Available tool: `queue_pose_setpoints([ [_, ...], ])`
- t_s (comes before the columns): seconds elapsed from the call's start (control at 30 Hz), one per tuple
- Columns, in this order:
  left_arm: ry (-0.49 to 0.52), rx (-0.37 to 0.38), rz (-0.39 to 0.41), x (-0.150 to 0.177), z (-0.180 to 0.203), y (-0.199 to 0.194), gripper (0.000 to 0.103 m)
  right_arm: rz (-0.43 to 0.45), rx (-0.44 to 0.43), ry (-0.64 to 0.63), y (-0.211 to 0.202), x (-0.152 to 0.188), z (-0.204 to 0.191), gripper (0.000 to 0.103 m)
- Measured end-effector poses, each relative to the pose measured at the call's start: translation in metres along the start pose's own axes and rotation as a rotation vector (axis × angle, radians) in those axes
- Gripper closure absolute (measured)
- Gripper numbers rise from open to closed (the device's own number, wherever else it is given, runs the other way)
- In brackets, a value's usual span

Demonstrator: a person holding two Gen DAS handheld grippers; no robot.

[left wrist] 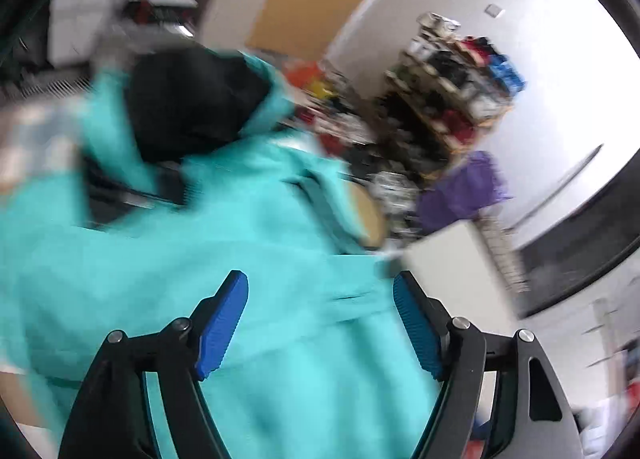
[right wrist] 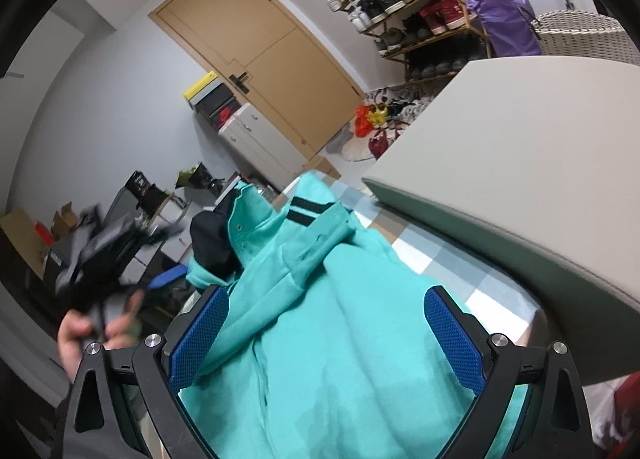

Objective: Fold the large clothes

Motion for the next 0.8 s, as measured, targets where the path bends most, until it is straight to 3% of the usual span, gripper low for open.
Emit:
queue_pose_setpoints([
  [0.03,0.006,-0.105,0.021,-0.002,-0.03,-0.019,0.032,-0.008,-0.001,-0.005,0.001,0.002,-0.002,0.004],
  [0.13,-0.084,-0.267,0.062,-0.006,-0.105,-0.05,0.032,-0.028,-0.004,-0.013,0.005,0.006,-0.006,0.004],
  [0.27,-0.206,-0.315,0.06,0.008,-0.168,-0.062,0.032,-0.041,0.002,-0.029,0.008,0.011,-0.011,0.004],
  [0.37,-0.248,-0.287,0.006,0.025,-0.179,-0.044,0.032,-0.041,0.01,-0.054,0.009,0.014,-0.016,0.004],
  [0.5,-0.159,-0.363,-0.017,0.037,-0.174,-0.022,0.032,-0.045,0.024,-0.078,0.012,0.015,-0.017,0.004],
  [0.63,-0.143,-0.372,-0.04,0.043,-0.176,-0.007,0.032,-0.069,0.031,-0.096,0.017,0.019,-0.018,0.004],
  [0.73,-0.117,-0.441,-0.093,0.052,-0.188,-0.001,0.032,-0.086,0.027,-0.125,0.022,0.023,-0.024,0.004],
  [0.8,-0.026,-0.526,-0.14,0.057,-0.186,0.006,0.032,-0.1,0.015,-0.162,0.026,0.026,-0.033,0.004],
])
Point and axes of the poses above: each gripper's, at about its wrist camera, not at the fingertips, and y roughly the way its jaws point, z to its right, x to its underside, the point moved 9 cm from there along y, roughly the way its jaws point, and after that the axes turned 2 degrees about x, right-handed, at the moved point
